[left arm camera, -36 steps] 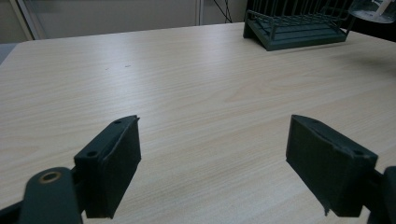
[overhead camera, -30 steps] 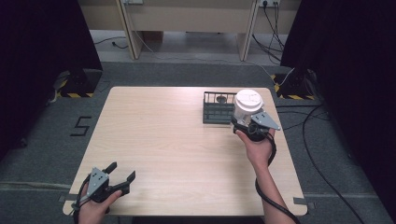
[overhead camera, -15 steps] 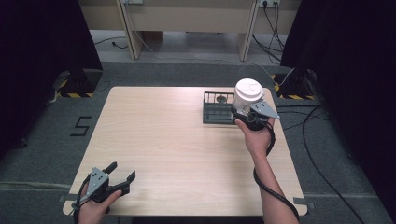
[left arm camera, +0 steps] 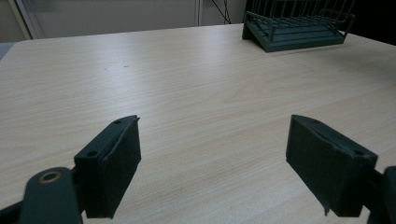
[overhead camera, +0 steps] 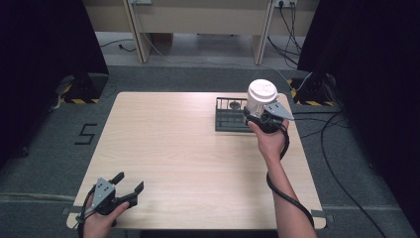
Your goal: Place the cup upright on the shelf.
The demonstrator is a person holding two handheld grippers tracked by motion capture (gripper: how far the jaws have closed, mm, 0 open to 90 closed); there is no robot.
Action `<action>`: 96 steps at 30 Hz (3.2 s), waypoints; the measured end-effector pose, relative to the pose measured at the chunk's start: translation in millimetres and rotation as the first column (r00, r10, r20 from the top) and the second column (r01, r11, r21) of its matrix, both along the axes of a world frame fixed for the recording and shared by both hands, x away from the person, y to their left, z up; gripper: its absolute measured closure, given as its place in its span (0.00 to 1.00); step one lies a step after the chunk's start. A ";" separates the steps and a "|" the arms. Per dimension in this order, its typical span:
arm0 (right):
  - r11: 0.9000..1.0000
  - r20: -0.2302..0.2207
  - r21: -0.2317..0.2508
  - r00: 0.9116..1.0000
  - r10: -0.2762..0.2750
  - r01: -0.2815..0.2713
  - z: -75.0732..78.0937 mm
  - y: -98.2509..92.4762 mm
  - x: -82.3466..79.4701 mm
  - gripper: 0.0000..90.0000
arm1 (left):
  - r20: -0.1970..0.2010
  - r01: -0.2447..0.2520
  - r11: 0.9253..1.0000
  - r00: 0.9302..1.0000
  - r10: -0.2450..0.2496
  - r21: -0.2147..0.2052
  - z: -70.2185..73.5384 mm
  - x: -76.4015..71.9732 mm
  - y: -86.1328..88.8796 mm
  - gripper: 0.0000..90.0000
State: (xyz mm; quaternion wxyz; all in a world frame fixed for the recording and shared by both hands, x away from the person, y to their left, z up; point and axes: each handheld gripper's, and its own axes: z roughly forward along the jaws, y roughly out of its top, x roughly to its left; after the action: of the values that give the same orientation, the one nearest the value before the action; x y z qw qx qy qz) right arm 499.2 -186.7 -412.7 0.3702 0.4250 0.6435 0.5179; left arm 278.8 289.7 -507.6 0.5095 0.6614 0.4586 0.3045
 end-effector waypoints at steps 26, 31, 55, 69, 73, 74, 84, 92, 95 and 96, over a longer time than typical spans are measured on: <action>1.000 -0.031 -0.021 0.999 -0.009 0.008 13.3 3.2 28.6 0.21 | 0.000 0.004 1.000 1.000 -0.004 -0.003 -0.2 0.3 0.0 0.19; 1.000 -0.039 -0.014 0.999 -0.017 0.016 13.1 3.5 35.8 0.21 | -0.001 0.003 1.000 1.000 -0.003 -0.004 -0.3 0.4 0.0 0.19; 0.999 -0.077 -0.001 0.996 -0.043 0.043 12.4 10.1 63.7 0.21 | 0.002 0.015 1.000 1.000 -0.015 0.002 -0.1 1.2 -1.8 0.20; 0.997 -0.091 0.016 0.993 -0.069 0.070 6.8 12.3 72.6 0.21 | -0.002 0.013 1.000 1.000 -0.013 -0.011 -0.4 1.2 -0.5 0.20; 0.997 -0.107 0.009 0.992 -0.073 0.074 2.7 13.5 75.5 0.21 | -0.004 0.014 1.000 1.000 -0.015 -0.015 -0.7 1.6 -0.9 0.20; 0.997 -0.111 0.004 0.991 -0.075 0.076 0.5 13.5 76.9 0.21 | -0.002 0.016 1.000 1.000 -0.016 -0.014 -0.6 1.5 -1.0 0.20; 0.996 -0.150 0.000 0.985 -0.083 0.084 -14.5 16.4 83.1 0.21 | -0.003 0.016 1.000 1.000 -0.016 -0.017 -0.6 1.4 -0.6 0.20; 0.996 -0.164 -0.009 0.983 -0.085 0.085 -20.9 20.2 84.6 0.21 | -0.002 0.017 1.000 1.000 -0.017 -0.017 -0.5 1.2 -0.5 0.20; 0.996 -0.169 -0.017 0.982 -0.085 0.083 -23.3 20.9 85.5 0.21 | -0.002 0.017 1.000 1.000 -0.017 -0.018 -0.5 1.3 -0.5 0.20; 0.996 -0.170 -0.019 0.982 -0.085 0.083 -23.9 21.1 85.7 0.21 | -0.003 0.017 1.000 1.000 -0.017 -0.017 -0.5 1.3 -0.3 0.20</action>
State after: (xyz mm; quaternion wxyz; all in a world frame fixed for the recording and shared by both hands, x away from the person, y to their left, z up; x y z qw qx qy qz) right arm 584.9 -165.7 -436.6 0.3377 0.4924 0.6575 0.4596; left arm 280.1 289.4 -508.1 0.5171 0.6613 0.4562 0.2953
